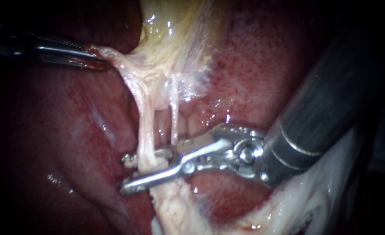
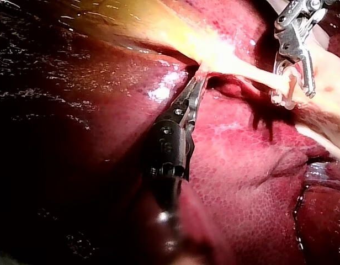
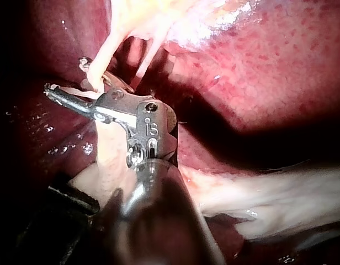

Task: Clipping second clip left tube

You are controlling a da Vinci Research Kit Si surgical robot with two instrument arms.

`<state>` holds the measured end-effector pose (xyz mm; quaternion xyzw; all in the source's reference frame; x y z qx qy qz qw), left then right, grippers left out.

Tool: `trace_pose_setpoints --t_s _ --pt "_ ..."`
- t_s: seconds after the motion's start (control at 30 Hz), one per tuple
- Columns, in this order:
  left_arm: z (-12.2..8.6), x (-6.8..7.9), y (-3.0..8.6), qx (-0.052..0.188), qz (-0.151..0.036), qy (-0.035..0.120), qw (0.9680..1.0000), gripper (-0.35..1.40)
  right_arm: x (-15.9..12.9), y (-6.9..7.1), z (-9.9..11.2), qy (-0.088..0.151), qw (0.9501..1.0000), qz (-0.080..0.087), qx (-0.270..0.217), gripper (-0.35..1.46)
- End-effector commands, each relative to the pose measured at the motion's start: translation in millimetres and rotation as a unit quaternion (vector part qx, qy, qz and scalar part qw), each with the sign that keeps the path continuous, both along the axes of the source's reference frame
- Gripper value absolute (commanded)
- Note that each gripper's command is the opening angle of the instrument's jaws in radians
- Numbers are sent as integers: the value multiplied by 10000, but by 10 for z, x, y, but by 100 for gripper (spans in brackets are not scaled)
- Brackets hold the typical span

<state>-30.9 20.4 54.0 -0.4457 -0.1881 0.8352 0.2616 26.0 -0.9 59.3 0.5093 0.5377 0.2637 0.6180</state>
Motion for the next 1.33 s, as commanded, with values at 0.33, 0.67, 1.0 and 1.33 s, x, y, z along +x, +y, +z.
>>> trace_pose_setpoints --t_s 0.33,0.67,1.0,1.33 --pt "0 -1 0 -1 -2 1 10000 -35 -8 0 1 44 10000 -88 9 27" --pt "1 -2 0 -3 -4 3 10000 -35 -13 4 8 44 9999 -106 35 -12" --pt "1 -2 0 -11 -15 13 10000 -35 -15 3 10 -41 9994 -131 312 -35" --pt "2 -3 0 -11 -14 12 10000 -35 -14 2 9 -36 9994 -142 310 -35"
